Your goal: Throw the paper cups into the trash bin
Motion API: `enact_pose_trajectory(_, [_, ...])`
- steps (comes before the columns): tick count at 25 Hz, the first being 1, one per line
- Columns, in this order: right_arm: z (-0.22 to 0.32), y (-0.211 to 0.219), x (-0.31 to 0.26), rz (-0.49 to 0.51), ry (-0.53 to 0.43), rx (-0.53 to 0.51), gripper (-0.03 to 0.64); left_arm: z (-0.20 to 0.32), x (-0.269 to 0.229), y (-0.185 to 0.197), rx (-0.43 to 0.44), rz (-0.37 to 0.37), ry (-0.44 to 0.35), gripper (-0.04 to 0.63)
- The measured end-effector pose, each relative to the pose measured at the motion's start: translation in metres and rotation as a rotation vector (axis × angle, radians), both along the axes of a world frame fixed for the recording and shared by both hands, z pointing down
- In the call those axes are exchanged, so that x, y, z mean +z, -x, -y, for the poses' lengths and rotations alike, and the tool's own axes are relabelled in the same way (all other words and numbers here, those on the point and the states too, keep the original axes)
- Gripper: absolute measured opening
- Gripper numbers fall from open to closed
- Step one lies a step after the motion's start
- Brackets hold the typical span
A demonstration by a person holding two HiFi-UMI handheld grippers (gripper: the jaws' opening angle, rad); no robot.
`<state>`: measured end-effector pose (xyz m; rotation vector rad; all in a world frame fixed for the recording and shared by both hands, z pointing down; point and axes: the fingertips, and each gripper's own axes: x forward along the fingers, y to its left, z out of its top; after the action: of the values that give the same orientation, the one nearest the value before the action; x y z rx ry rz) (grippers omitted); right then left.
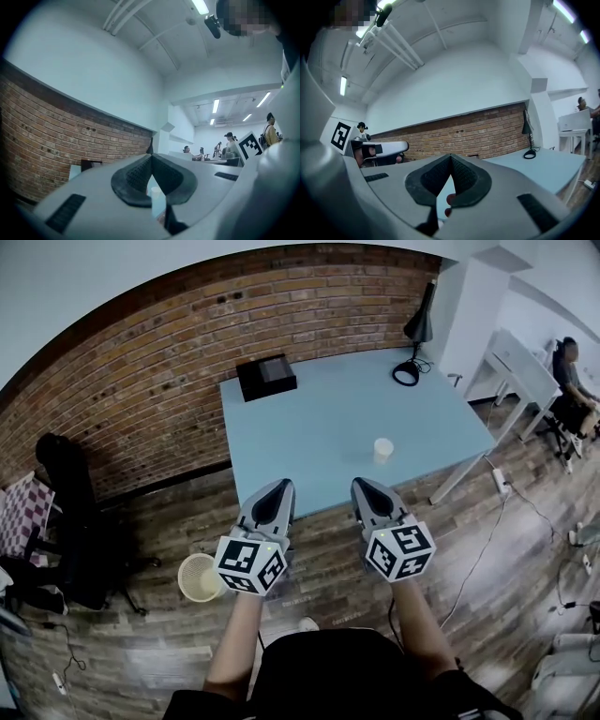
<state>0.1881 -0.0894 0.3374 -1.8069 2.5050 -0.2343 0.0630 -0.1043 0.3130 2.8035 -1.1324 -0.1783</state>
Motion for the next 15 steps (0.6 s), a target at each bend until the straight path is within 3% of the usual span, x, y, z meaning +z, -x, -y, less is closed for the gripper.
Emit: enact_pose_trajectory(15, [0.000, -0.023, 0.019, -0.008, 0.037, 0.131, -0.004, 0.017, 0.009, -0.028, 0.131, -0.046, 0.022, 0.003])
